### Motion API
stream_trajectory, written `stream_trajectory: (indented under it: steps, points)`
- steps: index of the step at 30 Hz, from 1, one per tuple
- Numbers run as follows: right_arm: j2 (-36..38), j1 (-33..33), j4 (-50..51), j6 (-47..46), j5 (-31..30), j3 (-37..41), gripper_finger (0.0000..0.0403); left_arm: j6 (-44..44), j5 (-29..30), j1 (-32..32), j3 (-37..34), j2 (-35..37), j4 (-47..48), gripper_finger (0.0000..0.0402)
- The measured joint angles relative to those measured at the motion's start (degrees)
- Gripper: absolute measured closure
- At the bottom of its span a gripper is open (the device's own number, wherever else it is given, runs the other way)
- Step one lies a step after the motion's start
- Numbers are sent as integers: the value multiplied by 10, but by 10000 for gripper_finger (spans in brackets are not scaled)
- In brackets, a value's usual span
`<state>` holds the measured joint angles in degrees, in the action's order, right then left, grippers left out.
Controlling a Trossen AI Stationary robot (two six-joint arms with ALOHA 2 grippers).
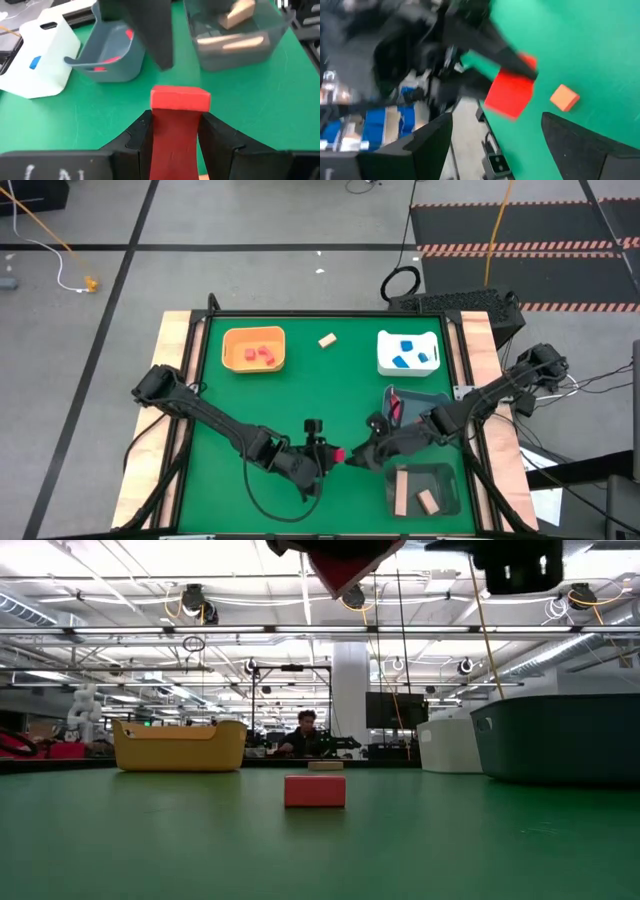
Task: Sort & place blocks by color
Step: Put the red block into the blue bin
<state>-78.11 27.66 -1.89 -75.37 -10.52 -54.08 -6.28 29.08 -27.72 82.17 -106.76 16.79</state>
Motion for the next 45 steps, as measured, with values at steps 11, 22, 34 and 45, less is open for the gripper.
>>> stream_trajectory:
  steps: [11,22,34,45]
  points:
    - [0,-36,0,-20,-29,0,105,29,26,21,0,0,-68,275]
    - [0,-58,14,-30,-30,0,138,36,25,48,0,0,-84,275]
    - [0,-77,33,-29,-27,0,291,66,30,54,-1,0,-76,275]
    - [0,-92,96,0,-26,0,293,26,23,68,0,1,-135,132]
